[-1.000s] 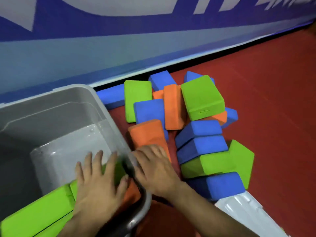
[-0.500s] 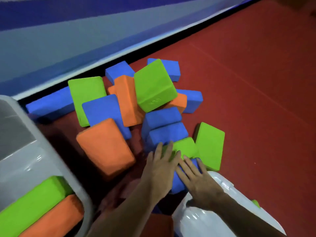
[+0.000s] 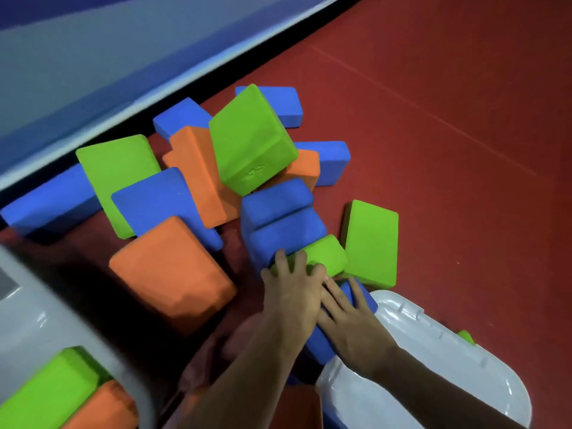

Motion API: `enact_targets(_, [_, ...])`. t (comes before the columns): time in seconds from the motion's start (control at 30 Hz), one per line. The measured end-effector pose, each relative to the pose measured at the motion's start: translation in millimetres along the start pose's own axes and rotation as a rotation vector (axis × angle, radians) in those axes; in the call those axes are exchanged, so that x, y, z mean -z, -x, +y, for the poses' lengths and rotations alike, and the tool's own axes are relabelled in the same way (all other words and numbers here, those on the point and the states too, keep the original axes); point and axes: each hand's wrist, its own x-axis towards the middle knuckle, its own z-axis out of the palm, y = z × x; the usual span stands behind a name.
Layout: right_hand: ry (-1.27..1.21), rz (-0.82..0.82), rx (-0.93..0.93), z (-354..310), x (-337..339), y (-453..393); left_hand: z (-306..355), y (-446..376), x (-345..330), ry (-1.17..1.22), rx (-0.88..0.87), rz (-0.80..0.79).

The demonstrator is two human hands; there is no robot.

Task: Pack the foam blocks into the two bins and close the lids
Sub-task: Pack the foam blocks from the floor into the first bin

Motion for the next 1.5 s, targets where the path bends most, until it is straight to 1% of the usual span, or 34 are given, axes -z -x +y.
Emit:
enact_targets(0.03, [0.021,-0.019,0.014,-1,2,1,1,3,-3,0.0,0.018,0.039])
enact_targets(0.1, [0.067,-0.069,0.069,-3,6,9,5,10,-13,0.015,0.029,0.063])
enact_targets(0.17, [0.147,-0.095,0.16,-7,11,20,8,22,-23,0.002,0.031,0.057])
enact_targets(0.27, [0.19,0.003,0.203,-8,19,36,3,39,-27,-0.034,-0.005,0.053])
enact_targets(0.33, [0.155,0.057,0.178,-5,40,40,-6,51,-8,0.024,0.06,0.006])
enact_targets(0.4, [0.104,0.055,0.181,-1,75,36,-18,60,21,0.114,0.15,0.008])
enact_targets(0.47, [0.082,0.041,0.181,0,111,27,-31,69,63,0.089,0.21,0.109])
enact_targets(0.5, [0.068,0.019,0.144,-4,135,20,-38,74,90,0.071,0.234,0.171])
enact_targets(0.57, [0.081,0.036,0.121,-16,178,2,-51,84,146,0.053,0.283,0.292])
enact_targets(0.63, [0.101,0.095,0.119,-31,222,-19,-66,100,197,0.022,0.309,0.448])
enact_targets(0.7, [0.131,0.196,0.141,-51,265,-39,-86,121,242,-0.039,0.324,0.601])
enact_targets(0.77, [0.15,0.291,0.186,-77,301,-60,-115,150,280,-0.107,0.379,0.659])
enact_targets(0.87, [0.133,0.372,0.241,-126,335,-95,-174,209,320,-0.236,0.501,0.613])
enact_targets(0.93, [0.095,0.427,0.301,-166,345,-117,-219,258,328,-0.236,0.585,0.605])
enact_targets(1.0, [0.06,0.479,0.38,-208,348,-138,-260,301,320,-0.201,0.683,0.635])
enact_targets(1.07, [0.022,0.493,0.453,-249,340,-159,-292,332,297,-0.222,0.783,0.583])
enact_targets(1.13, [-0.004,0.431,0.515,-287,316,-177,-312,350,262,-0.234,0.857,0.481])
enact_targets(1.23, [0.044,0.247,0.593,-325,263,-196,-329,363,206,-0.223,0.902,0.293])
enact_targets(1.3, [0.041,0.157,0.549,-335,232,-207,-333,363,172,-0.207,0.894,0.157])
enact_targets(1.37, [0.031,0.113,0.509,-337,208,-219,-335,361,143,-0.147,0.887,0.092])
enact_targets(1.5, [-0.014,0.051,0.507,-346,164,-227,-343,362,96,-0.107,0.874,-0.037])
